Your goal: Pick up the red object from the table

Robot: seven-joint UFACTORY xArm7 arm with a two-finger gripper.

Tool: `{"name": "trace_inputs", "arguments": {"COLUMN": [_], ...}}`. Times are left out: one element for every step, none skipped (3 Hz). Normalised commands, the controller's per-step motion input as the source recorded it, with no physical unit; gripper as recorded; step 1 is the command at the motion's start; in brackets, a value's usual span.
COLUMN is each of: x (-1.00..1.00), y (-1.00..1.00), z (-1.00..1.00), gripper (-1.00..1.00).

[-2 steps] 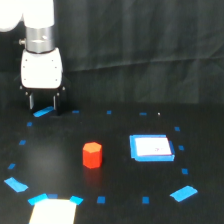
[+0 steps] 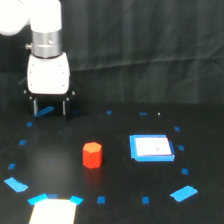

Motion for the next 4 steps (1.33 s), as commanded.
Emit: {"name": "trace_inputs", "arguments": {"x": [1.00,1.00,0.47,0.27], "y": [-0.79,-0.95,-0.98,-1.00], "z": [-0.51,-0.24,0.01,-0.04], "gripper": [1.00,1.00,1.00,0.40]}}
